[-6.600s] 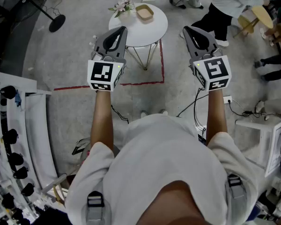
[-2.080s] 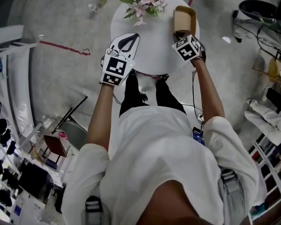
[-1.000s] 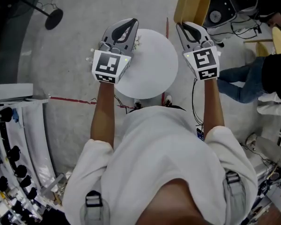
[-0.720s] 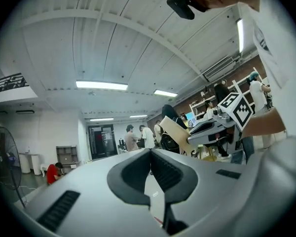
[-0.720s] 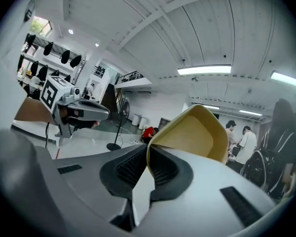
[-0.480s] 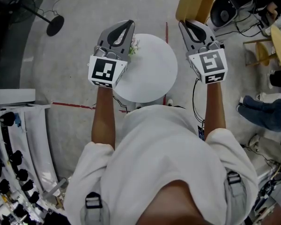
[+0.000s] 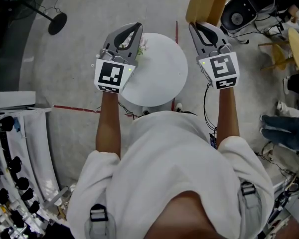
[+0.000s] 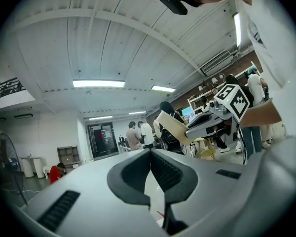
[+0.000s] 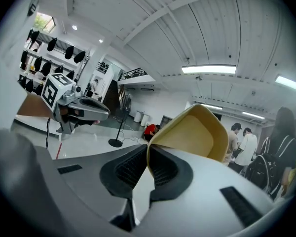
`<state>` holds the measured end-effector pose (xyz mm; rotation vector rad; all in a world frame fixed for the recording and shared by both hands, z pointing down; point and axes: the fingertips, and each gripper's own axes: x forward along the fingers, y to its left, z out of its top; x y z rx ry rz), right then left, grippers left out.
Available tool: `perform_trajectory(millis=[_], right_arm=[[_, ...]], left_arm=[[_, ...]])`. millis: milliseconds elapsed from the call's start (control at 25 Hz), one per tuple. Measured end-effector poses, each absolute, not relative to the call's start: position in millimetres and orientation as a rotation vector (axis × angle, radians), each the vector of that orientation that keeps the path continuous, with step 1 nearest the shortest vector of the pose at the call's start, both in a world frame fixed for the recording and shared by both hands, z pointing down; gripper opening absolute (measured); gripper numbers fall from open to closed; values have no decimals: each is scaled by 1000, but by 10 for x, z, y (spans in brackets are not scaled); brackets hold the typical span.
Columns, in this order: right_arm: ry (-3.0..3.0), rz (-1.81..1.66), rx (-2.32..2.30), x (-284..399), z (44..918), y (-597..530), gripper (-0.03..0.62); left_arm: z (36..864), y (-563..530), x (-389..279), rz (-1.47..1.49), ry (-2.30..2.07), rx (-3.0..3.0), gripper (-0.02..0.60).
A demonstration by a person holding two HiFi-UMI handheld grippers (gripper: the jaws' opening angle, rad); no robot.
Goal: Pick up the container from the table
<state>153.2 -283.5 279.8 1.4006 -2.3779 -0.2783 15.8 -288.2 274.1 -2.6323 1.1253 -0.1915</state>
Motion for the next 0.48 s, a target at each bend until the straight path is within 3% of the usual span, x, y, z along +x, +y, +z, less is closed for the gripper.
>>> perform_trajectory(millis=[480], right_arm=[[-2381,-261,1382,1548,2871,-2895,29]], left_arm=[[2832,-2963,240,-218,1118,-2634,16]])
